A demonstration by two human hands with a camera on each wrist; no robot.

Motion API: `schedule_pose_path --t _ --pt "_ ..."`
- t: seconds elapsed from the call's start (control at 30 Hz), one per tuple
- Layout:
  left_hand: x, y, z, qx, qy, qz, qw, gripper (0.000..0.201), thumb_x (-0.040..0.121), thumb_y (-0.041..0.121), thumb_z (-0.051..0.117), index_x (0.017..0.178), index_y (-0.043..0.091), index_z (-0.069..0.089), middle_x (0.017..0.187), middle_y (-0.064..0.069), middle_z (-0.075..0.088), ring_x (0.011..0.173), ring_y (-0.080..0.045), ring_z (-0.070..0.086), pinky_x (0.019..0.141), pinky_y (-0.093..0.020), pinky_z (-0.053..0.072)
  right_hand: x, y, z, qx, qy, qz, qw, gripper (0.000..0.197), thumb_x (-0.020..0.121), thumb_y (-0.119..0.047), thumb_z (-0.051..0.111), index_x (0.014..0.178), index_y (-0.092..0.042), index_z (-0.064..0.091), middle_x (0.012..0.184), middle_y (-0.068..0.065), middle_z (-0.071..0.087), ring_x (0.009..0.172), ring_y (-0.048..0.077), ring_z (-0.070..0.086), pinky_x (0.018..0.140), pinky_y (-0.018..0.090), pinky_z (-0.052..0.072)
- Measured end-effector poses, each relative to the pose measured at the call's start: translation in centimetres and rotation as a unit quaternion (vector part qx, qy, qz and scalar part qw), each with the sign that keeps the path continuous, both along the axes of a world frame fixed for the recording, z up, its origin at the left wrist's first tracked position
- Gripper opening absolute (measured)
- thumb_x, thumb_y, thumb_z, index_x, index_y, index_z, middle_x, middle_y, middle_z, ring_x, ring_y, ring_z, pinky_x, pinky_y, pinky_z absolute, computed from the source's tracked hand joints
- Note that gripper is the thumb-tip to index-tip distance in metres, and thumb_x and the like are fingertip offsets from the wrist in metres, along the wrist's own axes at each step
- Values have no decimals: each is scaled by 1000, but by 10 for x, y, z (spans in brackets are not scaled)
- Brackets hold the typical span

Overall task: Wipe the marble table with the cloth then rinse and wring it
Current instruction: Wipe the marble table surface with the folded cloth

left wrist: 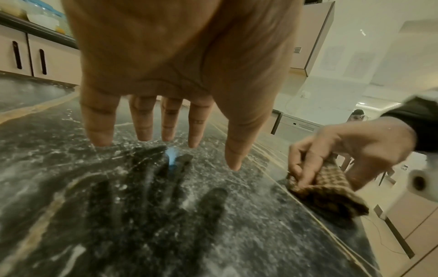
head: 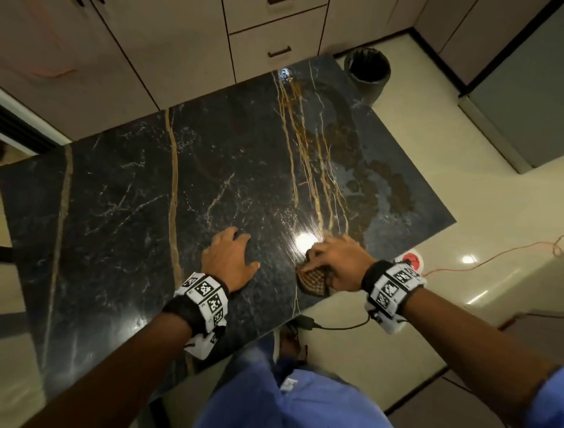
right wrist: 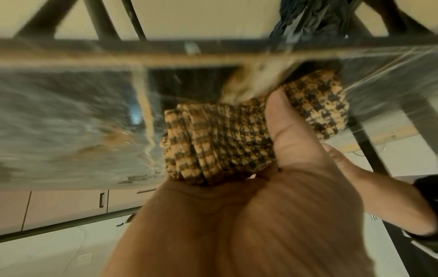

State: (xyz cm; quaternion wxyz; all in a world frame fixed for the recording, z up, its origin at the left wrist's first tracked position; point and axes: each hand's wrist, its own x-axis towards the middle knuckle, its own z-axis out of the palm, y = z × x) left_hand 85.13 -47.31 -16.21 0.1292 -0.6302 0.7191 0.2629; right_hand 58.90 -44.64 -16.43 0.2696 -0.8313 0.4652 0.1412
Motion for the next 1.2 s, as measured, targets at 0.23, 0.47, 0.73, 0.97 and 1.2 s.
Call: schedule_pose_path --t 0.23,0.47,0.73,0.97,1.2 --pt "-16 27 10 4 0 2 1000 68 81 53 64 138 23 43 147 -3 31 131 -30 35 105 -49 38 -51 34 7 31 -45 -38 998 32 82 -24 69 111 -34 67 108 -13 62 103 9 55 95 33 45" --pt "-6 33 16 8 12 31 999 66 80 50 66 137 23 45 147 -3 32 131 -30 35 104 -49 39 8 -43 15 -35 -138 -164 976 39 84 -23 68 122 -31 61 110 -6 58 101 14 52 93 34 43" --pt "15 11 15 13 17 6 1000 65 80 49 66 136 22 44 143 -4 34 129 -30 37 102 -49 41 88 -51 6 -20 -25 -16 999 44 78 -21 65 118 -37 64 114 -5 58 107 21 53 89 40 46" --pt "26 -9 16 19 30 -15 999 67 82 49 66 138 23 42 146 -2 31 131 -29 34 103 -48 40 38 -11 16 51 42 30 997 38 76 -16 64 106 -37 71 114 -12 63 110 14 52 96 39 46" --pt "16 -25 21 16 53 -42 998 66 81 49 66 137 22 43 146 -4 32 131 -30 36 104 -48 40 -16 -34 18 25 38 -189 981 36 79 -23 67 114 -33 66 106 -6 63 101 16 58 86 32 46"
